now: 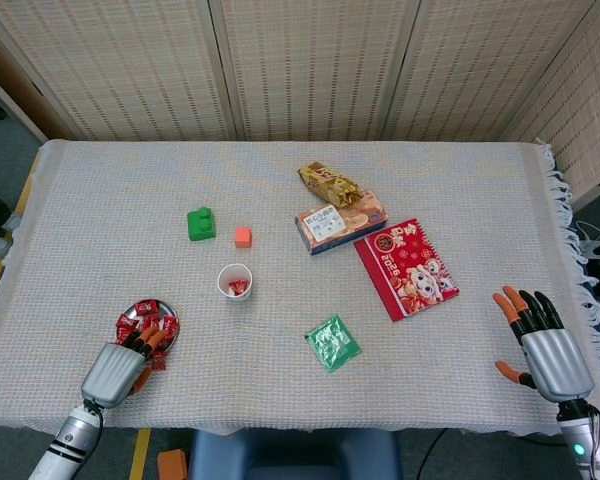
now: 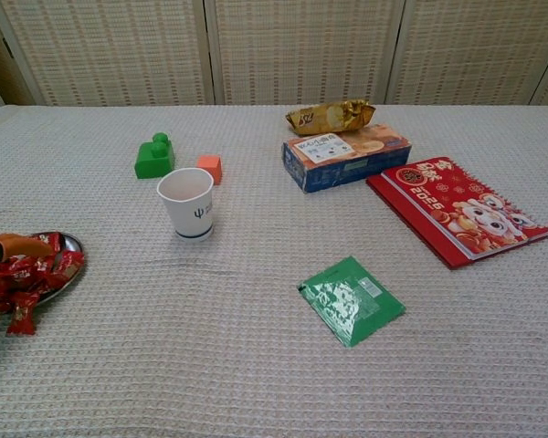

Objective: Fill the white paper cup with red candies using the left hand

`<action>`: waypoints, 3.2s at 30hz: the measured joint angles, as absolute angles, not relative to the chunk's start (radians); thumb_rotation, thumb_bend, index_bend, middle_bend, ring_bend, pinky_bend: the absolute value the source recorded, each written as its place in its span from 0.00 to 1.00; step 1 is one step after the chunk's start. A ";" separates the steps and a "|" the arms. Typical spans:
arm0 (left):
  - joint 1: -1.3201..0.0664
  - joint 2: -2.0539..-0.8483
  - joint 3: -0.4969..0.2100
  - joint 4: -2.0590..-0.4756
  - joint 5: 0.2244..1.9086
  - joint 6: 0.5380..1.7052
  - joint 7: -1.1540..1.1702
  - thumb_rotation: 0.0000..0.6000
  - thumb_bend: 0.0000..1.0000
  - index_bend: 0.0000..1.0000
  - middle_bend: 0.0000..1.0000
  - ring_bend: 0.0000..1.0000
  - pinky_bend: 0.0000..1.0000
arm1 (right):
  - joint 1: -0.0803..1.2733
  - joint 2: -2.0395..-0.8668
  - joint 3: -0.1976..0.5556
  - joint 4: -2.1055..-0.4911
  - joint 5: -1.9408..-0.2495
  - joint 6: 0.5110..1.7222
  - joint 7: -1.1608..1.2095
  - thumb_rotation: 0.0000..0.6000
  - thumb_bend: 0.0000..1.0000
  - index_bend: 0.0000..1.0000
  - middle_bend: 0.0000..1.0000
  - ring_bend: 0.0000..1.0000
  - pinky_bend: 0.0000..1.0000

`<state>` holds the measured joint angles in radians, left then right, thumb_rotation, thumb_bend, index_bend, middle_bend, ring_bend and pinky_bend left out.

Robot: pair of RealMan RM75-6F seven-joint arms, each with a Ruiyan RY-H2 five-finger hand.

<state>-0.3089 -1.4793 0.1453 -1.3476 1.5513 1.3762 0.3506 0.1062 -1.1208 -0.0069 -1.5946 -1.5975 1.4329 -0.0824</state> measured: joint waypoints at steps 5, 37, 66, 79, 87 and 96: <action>-0.324 -1.487 0.095 -1.320 1.518 1.337 0.317 1.00 0.38 0.13 0.17 0.22 0.91 | 0.105 -1.121 -0.008 -1.597 -1.601 1.438 -0.083 1.00 0.06 0.00 0.00 0.00 0.00; -0.413 -1.518 -0.001 -1.255 1.391 1.101 0.351 1.00 0.38 0.32 0.28 0.39 0.96 | 0.111 -1.128 0.003 -1.601 -1.562 1.412 -0.107 1.00 0.06 0.00 0.00 0.00 0.00; -0.412 -1.545 -0.002 -1.208 1.440 1.150 0.286 1.00 0.47 0.68 0.63 0.62 1.00 | 0.111 -1.125 0.002 -1.609 -1.554 1.407 -0.119 1.00 0.06 0.00 0.00 0.00 0.00; -0.405 -1.532 -0.018 -1.227 1.480 1.225 0.243 1.00 0.61 0.74 0.71 0.67 1.00 | 0.110 -1.123 0.001 -1.610 -1.557 1.409 -0.117 1.00 0.06 0.00 0.00 0.00 0.00; -0.420 -1.478 -0.058 -1.326 1.484 1.243 0.206 1.00 0.62 0.75 0.72 0.67 1.00 | 0.110 -1.122 0.004 -1.610 -1.555 1.411 -0.112 1.00 0.06 0.00 0.00 0.00 0.00; -0.518 -1.495 -0.167 -1.403 1.467 1.233 0.289 1.00 0.62 0.75 0.72 0.67 1.00 | 0.112 -1.120 0.005 -1.610 -1.554 1.408 -0.110 1.00 0.06 0.00 0.00 0.00 0.00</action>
